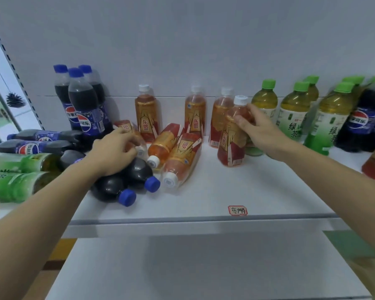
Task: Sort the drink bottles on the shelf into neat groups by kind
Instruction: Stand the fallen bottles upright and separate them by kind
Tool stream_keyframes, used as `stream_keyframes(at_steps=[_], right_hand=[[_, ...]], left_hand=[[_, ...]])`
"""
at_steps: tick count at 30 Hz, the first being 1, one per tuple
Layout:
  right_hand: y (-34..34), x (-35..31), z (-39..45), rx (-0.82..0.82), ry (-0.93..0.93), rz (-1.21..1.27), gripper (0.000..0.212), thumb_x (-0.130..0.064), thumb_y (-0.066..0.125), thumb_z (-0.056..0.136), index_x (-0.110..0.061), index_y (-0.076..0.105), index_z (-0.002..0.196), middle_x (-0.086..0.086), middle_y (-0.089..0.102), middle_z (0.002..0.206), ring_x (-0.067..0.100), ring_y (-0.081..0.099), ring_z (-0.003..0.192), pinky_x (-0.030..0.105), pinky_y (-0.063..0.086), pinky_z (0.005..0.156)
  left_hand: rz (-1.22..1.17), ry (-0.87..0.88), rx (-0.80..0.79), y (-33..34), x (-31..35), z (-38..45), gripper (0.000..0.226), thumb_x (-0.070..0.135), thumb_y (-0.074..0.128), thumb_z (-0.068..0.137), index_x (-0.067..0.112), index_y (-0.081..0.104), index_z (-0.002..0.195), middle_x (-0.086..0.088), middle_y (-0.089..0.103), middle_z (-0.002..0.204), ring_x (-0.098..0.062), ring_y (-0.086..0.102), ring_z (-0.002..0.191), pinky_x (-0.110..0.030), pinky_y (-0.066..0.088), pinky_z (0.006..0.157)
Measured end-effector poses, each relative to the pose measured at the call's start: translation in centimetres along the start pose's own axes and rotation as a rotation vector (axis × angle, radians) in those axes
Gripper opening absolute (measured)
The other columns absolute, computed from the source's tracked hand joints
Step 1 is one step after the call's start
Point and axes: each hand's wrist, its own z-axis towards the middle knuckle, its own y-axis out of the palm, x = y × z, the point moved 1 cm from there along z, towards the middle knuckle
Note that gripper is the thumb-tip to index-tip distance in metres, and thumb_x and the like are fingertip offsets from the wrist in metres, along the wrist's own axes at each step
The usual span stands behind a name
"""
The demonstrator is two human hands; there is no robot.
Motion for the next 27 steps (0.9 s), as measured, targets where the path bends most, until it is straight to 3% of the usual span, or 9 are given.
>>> stream_keyframes(at_steps=[5, 9, 11, 13, 15, 18, 22, 24, 27], right_hand=[[0.0, 0.7, -0.9, 0.054, -0.047, -0.075, 0.051, -0.027, 0.062, 0.101, -0.046, 0.041, 0.143, -0.033, 0.059, 0.116, -0.011, 0.056, 0.109, 0.037, 0.053, 0.099], [0.8, 0.8, -2.3, 0.238, -0.044, -0.093, 0.066, -0.016, 0.068, 0.095, -0.029, 0.035, 0.15, -0.004, 0.052, 0.143, 0.012, 0.054, 0.126, 0.045, 0.049, 0.107], [1.7, 0.1, -3.4, 0.479, -0.203, -0.251, 0.059, -0.01, 0.067, 0.089, -0.02, 0.041, 0.141, 0.0, 0.049, 0.133, 0.016, 0.051, 0.123, 0.044, 0.049, 0.106], [3.4, -1.3, -4.5, 0.584, -0.427, -0.4, 0.051, -0.005, 0.064, 0.082, -0.014, 0.049, 0.129, 0.004, 0.049, 0.123, 0.015, 0.049, 0.115, 0.035, 0.047, 0.101], [5.2, -2.7, -5.0, 0.444, -0.546, -0.491, 0.046, -0.005, 0.064, 0.078, -0.013, 0.054, 0.122, 0.006, 0.052, 0.12, 0.017, 0.049, 0.112, 0.031, 0.045, 0.098], [8.7, -4.2, -5.5, 0.018, -0.535, -0.619, 0.054, -0.007, 0.067, 0.08, -0.018, 0.054, 0.131, 0.004, 0.05, 0.13, 0.019, 0.047, 0.12, 0.035, 0.046, 0.102], [13.6, -4.2, -6.0, -0.409, -0.604, -0.999, 0.076, -0.002, 0.069, 0.08, -0.034, 0.043, 0.144, 0.003, 0.03, 0.158, 0.028, 0.02, 0.148, 0.05, 0.029, 0.113], [14.4, -4.3, -5.9, -0.477, -0.631, -1.083, 0.071, -0.007, 0.066, 0.085, -0.038, 0.041, 0.144, -0.002, 0.032, 0.158, 0.025, 0.015, 0.15, 0.052, 0.026, 0.114], [13.9, -4.8, -5.3, -0.49, -0.63, -1.075, 0.059, -0.027, 0.073, 0.088, -0.04, 0.046, 0.139, -0.009, 0.04, 0.153, 0.018, 0.024, 0.146, 0.046, 0.03, 0.112]], left_hand=[[0.047, 0.014, -0.003, 0.0, -0.2, 0.3, 0.029, 0.027, 0.055, 0.095, 0.032, 0.064, 0.121, 0.005, 0.05, 0.12, -0.014, 0.047, 0.1, -0.054, 0.047, 0.093], [0.076, 0.071, -0.045, 0.0, -0.4, 1.4, 0.027, 0.03, 0.056, 0.095, 0.03, 0.065, 0.12, 0.003, 0.053, 0.124, -0.018, 0.053, 0.109, -0.052, 0.052, 0.091], [0.026, 0.105, -0.051, 0.1, -0.2, 2.0, 0.026, 0.029, 0.057, 0.095, 0.027, 0.066, 0.118, 0.002, 0.056, 0.118, -0.016, 0.055, 0.103, -0.046, 0.053, 0.09], [-0.039, 0.137, -0.052, 0.2, 0.2, 2.6, 0.024, 0.026, 0.057, 0.095, 0.024, 0.067, 0.117, 0.003, 0.059, 0.112, -0.015, 0.056, 0.099, -0.04, 0.052, 0.089], [-0.056, 0.171, -0.068, 0.3, 0.7, 3.1, 0.023, 0.025, 0.057, 0.095, 0.023, 0.068, 0.115, 0.002, 0.061, 0.111, -0.017, 0.057, 0.101, -0.043, 0.052, 0.091], [-0.115, 0.191, -0.084, 0.5, 1.0, 3.7, 0.019, 0.024, 0.057, 0.096, 0.022, 0.067, 0.111, 0.0, 0.065, 0.112, -0.018, 0.061, 0.099, -0.043, 0.054, 0.092], [-0.19, 0.175, -0.077, 1.3, 0.4, 3.4, 0.017, 0.022, 0.058, 0.093, 0.026, 0.062, 0.109, 0.004, 0.066, 0.11, -0.021, 0.061, 0.104, -0.054, 0.045, 0.102], [-0.208, 0.173, -0.068, 1.5, 0.0, 3.3, 0.02, 0.023, 0.058, 0.092, 0.027, 0.061, 0.111, 0.005, 0.067, 0.114, -0.022, 0.06, 0.109, -0.055, 0.041, 0.105], [-0.215, 0.187, -0.064, 1.7, -0.3, 3.3, 0.023, 0.025, 0.057, 0.092, 0.029, 0.06, 0.115, 0.006, 0.065, 0.118, -0.021, 0.059, 0.11, -0.055, 0.04, 0.105]])
